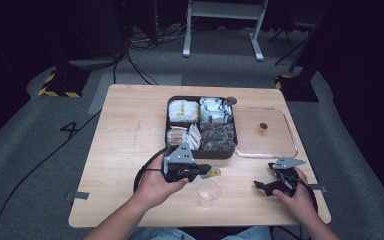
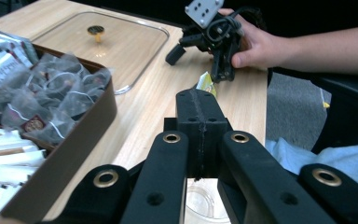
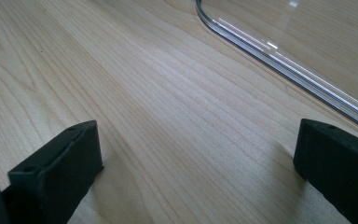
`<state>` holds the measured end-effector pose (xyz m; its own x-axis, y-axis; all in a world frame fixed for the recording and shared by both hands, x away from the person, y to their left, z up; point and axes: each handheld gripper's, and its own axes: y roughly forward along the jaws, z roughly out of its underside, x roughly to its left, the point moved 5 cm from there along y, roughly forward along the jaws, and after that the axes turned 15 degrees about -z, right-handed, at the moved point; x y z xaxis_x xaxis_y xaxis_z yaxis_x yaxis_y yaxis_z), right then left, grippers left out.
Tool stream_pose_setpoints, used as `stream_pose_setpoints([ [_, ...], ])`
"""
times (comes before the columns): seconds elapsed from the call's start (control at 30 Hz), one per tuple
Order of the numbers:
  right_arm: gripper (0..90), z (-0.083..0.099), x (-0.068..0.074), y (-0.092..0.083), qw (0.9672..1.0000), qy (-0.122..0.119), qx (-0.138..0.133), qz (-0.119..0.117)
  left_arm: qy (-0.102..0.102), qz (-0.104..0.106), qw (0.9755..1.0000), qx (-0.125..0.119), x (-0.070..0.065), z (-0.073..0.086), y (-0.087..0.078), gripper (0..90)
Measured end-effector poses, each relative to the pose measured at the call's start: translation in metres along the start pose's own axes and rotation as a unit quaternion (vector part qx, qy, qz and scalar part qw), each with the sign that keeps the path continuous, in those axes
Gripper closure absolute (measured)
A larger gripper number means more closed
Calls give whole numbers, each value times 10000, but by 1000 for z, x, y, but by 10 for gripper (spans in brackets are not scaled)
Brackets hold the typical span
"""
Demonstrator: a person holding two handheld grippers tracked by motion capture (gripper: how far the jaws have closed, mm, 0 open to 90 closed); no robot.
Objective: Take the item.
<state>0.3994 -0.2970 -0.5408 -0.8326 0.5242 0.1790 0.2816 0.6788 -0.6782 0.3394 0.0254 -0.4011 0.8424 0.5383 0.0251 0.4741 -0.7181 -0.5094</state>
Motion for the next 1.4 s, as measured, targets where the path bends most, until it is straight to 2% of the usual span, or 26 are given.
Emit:
stream_pose_setpoints([
  [0.5, 9, 0, 0, 0, 10000, -5, -1, -2, 108, 251, 9994, 191, -19, 14, 13, 900],
  [1.03, 9, 0, 0, 0, 10000, -1, 0, 0, 98, 315, 9989, 329, -22, 25, 20, 900],
  [1.17, 9, 0, 0, 0, 10000, -3, -1, 0, 106, 411, 9984, 379, -24, 26, 21, 900],
  [1.2, 9, 0, 0, 0, 10000, -2, -1, -1, 73, 457, 9982, 387, -24, 26, 21, 857],
  [1.23, 9, 0, 0, 0, 10000, 4, 0, -2, 75, 532, 9979, 363, -25, 25, 21, 742],
  [1.27, 9, 0, 0, 0, 10000, -4, 0, 0, 143, 517, 9979, 359, -25, 25, 21, 697],
  [1.33, 9, 0, 0, 0, 10000, -3, 0, 0, 144, 495, 9981, 334, -25, 25, 20, 687],
  [1.4, 9, 0, 0, 0, 10000, 0, 1, -2, 196, 434, 9983, 334, -24, 25, 20, 639],
])
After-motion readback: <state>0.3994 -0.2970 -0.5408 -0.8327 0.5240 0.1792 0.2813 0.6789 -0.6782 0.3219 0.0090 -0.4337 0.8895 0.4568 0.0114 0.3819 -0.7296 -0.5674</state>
